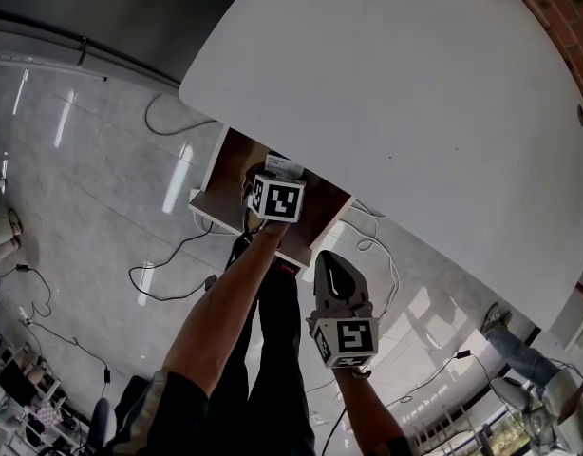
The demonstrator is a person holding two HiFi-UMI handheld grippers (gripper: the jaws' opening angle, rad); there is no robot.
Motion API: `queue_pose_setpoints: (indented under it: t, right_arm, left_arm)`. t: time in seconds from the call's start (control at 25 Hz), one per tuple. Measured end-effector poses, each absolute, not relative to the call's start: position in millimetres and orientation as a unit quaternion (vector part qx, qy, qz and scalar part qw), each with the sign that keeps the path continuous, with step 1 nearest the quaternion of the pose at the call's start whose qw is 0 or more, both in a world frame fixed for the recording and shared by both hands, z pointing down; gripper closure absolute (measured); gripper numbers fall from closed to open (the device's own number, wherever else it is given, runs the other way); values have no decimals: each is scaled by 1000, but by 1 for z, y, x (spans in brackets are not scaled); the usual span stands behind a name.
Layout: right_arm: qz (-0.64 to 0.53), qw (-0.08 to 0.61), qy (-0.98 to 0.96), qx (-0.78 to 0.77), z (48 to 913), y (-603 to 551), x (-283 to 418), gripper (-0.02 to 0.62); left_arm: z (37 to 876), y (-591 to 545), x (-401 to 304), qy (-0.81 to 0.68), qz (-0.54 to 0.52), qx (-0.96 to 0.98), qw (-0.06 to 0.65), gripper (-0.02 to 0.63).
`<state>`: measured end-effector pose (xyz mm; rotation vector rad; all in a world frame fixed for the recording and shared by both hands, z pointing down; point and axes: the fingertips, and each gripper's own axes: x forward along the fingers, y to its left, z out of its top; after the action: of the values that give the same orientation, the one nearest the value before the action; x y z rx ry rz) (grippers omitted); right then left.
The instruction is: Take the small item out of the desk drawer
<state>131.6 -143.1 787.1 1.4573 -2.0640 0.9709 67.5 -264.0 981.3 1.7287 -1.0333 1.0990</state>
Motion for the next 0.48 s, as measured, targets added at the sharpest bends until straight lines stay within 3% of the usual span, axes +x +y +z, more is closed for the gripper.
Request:
queue_pose_setpoints:
  t: [0.48]
  right_arm:
    - [347, 185, -742, 542, 750, -152, 127, 571]
  left_arm:
    - [915, -263, 60, -405, 419, 717, 382, 167]
